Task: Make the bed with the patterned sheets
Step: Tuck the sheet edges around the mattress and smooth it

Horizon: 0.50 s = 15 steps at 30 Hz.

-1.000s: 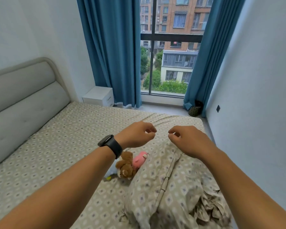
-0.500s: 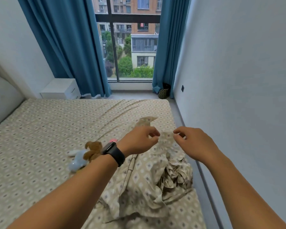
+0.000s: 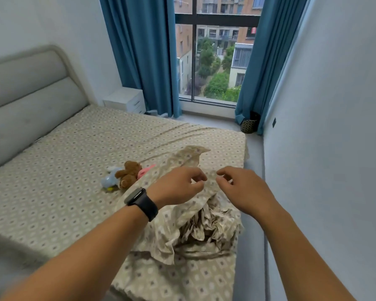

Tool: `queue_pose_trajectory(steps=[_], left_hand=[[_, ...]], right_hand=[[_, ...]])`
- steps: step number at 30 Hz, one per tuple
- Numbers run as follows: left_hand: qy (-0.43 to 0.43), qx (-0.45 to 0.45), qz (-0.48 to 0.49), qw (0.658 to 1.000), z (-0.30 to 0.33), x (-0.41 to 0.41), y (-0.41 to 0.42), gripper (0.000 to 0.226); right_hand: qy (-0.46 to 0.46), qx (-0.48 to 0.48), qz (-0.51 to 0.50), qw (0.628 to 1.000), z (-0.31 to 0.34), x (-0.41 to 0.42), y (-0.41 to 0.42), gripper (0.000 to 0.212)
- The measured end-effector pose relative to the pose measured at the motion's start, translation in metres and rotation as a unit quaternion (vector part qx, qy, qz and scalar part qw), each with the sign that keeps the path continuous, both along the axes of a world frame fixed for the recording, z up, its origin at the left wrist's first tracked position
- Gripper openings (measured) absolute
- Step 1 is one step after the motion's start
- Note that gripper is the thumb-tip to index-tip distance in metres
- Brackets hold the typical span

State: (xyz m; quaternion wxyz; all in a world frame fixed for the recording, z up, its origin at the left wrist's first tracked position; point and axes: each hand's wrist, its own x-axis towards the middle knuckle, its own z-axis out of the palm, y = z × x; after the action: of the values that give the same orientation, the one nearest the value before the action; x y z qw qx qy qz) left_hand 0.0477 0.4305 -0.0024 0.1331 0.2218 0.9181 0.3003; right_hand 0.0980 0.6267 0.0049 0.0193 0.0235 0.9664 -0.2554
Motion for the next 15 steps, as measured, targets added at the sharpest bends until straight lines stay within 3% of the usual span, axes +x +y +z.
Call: queue_pose_trajectory(steps=[15], left_hand=[[0.017, 0.007, 0.058, 0.998, 0.000, -0.006, 0.032, 0.030]], right_hand=[[0.027, 0.017, 0.058, 0.998, 0.006, -0.029, 0.029, 0.033]])
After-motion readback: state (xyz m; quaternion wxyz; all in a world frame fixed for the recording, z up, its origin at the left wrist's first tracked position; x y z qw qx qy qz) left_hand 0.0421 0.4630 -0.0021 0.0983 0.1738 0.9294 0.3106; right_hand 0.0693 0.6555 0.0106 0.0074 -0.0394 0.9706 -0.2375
